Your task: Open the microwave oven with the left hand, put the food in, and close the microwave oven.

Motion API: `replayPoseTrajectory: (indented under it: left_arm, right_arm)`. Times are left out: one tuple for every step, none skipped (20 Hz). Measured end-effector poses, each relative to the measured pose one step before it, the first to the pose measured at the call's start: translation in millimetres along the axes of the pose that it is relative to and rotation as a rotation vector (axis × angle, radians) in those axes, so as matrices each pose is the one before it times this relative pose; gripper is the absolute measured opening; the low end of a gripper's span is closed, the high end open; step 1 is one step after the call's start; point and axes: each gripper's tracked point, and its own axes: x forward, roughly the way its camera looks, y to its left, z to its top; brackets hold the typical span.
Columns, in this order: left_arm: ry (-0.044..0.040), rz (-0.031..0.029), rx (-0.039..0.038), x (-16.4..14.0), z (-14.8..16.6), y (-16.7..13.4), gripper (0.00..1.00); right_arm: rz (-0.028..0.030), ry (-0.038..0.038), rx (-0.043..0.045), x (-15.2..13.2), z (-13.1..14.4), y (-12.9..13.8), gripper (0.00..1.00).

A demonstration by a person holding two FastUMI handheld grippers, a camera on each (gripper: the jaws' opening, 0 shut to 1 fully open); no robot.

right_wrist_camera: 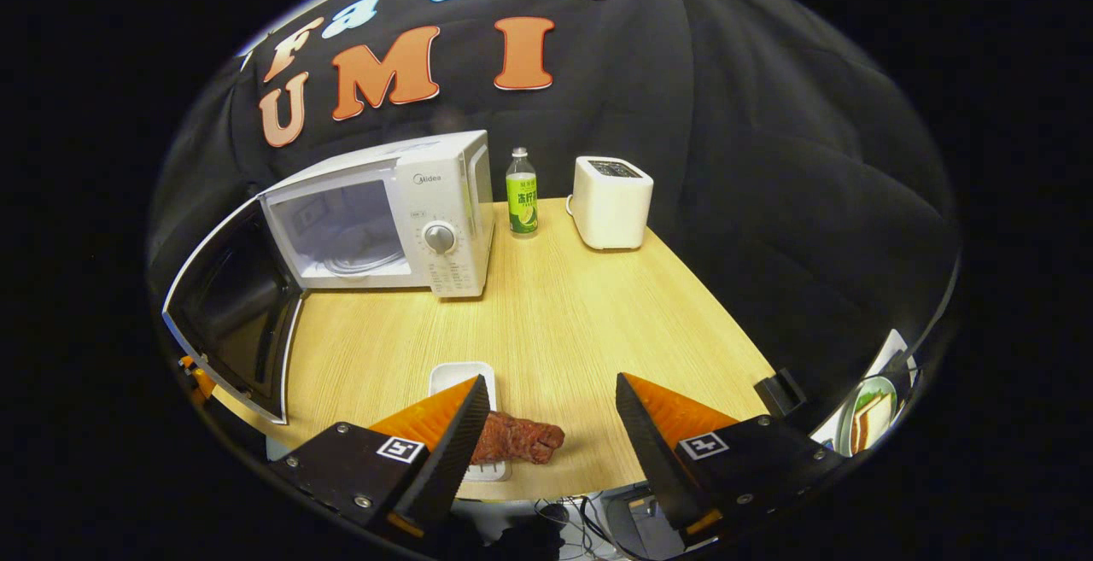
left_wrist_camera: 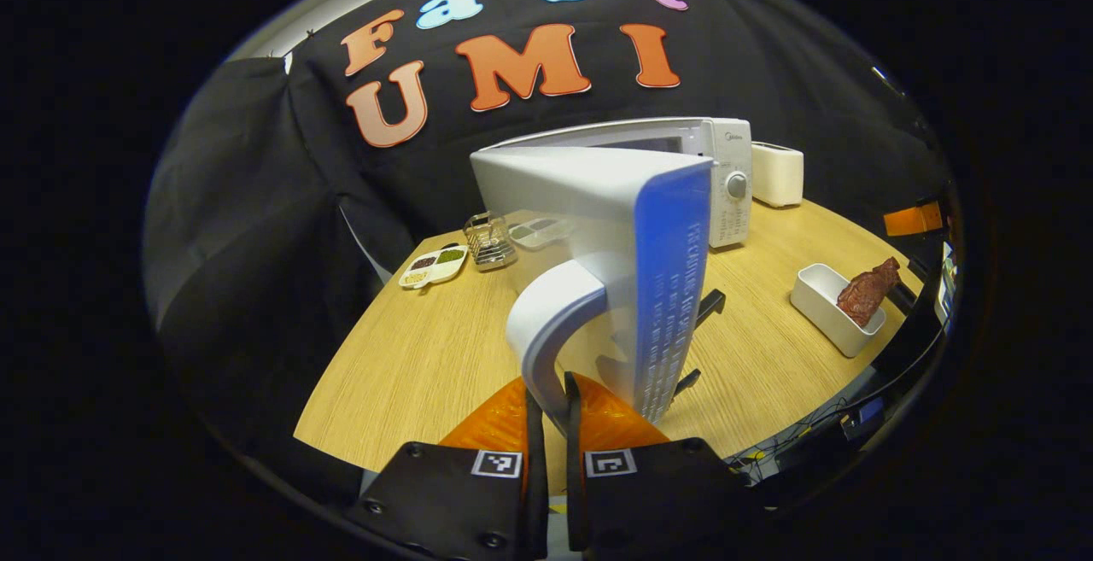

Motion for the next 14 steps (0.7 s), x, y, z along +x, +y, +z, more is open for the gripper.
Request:
replayPoseTrajectory:
  left_arm:
    - [-0.00228,-0.01542,-0.00427,-0.86,-1.4,6.2,0.13]
    - [0.00188,-0.01096,0.00354,-0.89,-1.14,6.04,0.13]
    - [0.00385,-0.02671,-0.00011,0.54,-2.12,2.13,0.07]
    - [0.00263,-0.02322,0.00049,-1.38,-1.77,4.75,0.16]
    - [0.00444,-0.00817,0.00378,-0.77,-2.19,7.87,0.15]
    - [0.00688,-0.0255,-0.00258,-1.03,-1.67,4.87,0.17]
    - [0.0144,-0.01239,0.00152,-0.97,-2.9,7.06,0.22]
    - [0.00684,-0.00842,-0.00575,-0.4,-1.78,8.43,0.26]
    - [0.00681,-0.00362,-0.01298,-1.63,-0.86,8.19,0.31]
    - [0.00766,0.00225,-0.01262,-0.47,-2.24,7.98,0.4]
    - [0.00118,-0.00023,-0.01671,-1.63,-0.51,7.17,0.51]
    - [0.00587,0.00448,-0.01248,-1.76,-2.28,6.31,0.53]
    - [0.00219,0.00562,-0.01407,-1.93,-1.28,7.55,0.56]
    - [0.00776,-0.00217,-0.01668,-2.24,-2.17,3.47,0.59]
  right_arm:
    - [-0.01164,0.00632,0.00966,-1.32,-2.31,1.82,0.93]
    - [-0.01179,0.01089,0.01107,0.11,-4.4,0.72,0.93]
    - [-0.00925,0.01521,0.01353,0.54,-4.27,0.17,0.93]
    - [-0.0054,0.01676,0.01732,-0.43,-4.3,1.26,0.93]
    - [-0.00472,0.01584,0.0229,1.2,-4.72,0.64,0.93]
    - [-0.00249,0.01829,0.02209,1.25,-5.05,0.92,0.93]
    - [-0.0017,0.01236,0.01606,1.75,-3.22,0.71,0.93]
    - [-0.00197,0.00904,0.01012,1.7,-2.67,0.17,0.93]
    - [-0.00119,0.00663,0.00944,2.62,-1.42,0.44,0.93]
    - [0.00103,0.01063,0.01472,1.34,-2.32,0.98,0.93]
    - [0.00435,0.00879,0.01786,1.5,-1.43,1.72,0.93]
    - [0.00535,0.00685,0.01681,2.16,-0.76,2.12,0.93]
    - [0.00396,0.00827,0.0133,2.46,-1.13,1.5,0.93]
    - [0.00084,0.00893,0.0084,2.24,-2.85,0.41,0.93]
